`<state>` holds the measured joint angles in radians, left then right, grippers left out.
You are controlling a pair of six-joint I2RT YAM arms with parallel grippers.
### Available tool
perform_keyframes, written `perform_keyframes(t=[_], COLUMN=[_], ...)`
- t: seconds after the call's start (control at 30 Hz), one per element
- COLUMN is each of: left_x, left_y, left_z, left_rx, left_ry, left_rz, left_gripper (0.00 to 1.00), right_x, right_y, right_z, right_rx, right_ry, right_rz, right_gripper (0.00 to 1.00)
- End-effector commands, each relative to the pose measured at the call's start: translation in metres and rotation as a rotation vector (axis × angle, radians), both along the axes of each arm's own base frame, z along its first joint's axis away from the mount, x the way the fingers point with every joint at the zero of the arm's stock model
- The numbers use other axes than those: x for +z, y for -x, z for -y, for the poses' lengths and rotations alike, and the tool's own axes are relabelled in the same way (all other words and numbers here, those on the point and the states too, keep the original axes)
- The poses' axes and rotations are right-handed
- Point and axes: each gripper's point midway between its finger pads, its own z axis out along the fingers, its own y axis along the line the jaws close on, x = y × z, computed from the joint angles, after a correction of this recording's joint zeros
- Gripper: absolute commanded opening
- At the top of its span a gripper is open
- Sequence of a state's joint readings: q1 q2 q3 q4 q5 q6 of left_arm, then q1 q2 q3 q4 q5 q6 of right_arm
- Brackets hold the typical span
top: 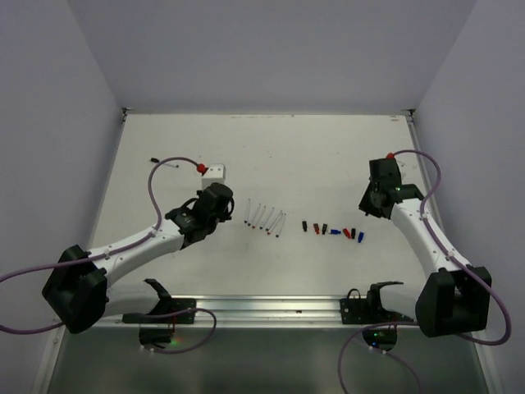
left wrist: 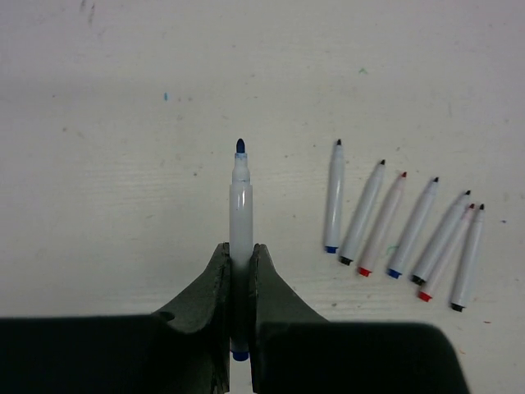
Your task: Open the pen caps
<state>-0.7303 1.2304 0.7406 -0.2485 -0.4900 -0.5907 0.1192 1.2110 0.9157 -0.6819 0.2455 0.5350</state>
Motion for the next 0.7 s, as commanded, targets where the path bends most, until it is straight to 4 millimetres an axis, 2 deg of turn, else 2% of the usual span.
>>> perform_keyframes(t=[0.0, 0.03, 0.1, 0.3, 0.43, 0.53, 0.67], left_x=[0.007, 0.011, 0.006, -0.011, -0.018, -0.024, -0.021], left_y=[-0.010, -0.014, -0.017, -0.023, -0.023, -0.023, -0.029], left_z=[-0.032, -0.031, -0.037, -0.038, -0.036, -0.036, -0.030], left_rx=[0.126, 0.131, 0.152, 0.147, 0.130, 0.121, 0.101], left_ry=[-0.039, -0.014, 0.000, 0.040, 0.061, 0.057, 0.085], left_rz=[0.095, 0.121, 0.126, 0.093, 0.074, 0.054, 0.067], left_gripper=[0.00, 0.00, 0.00, 0.00, 0.00, 0.00, 0.00], right_x=[-0.020, -0.027, -0.044, -0.046, -0.055, -0.066, -0.086], right_y=[0.027, 0.029, 0.037, 0.039, 0.047, 0.051, 0.057], right_z=[0.020, 0.022, 0.025, 0.036, 0.042, 0.040, 0.029], right_rx=[-0.045, -0.059, -0.071, -0.152, -0.189, -0.205, -0.205], right_ry=[0.063, 0.058, 0.056, 0.090, 0.092, 0.068, 0.007], right_rz=[-0.090, -0.099, -0.152, -0.177, -0.214, -0.234, -0.262], right_gripper=[0.00, 0.00, 0.00, 0.00, 0.00, 0.00, 0.00])
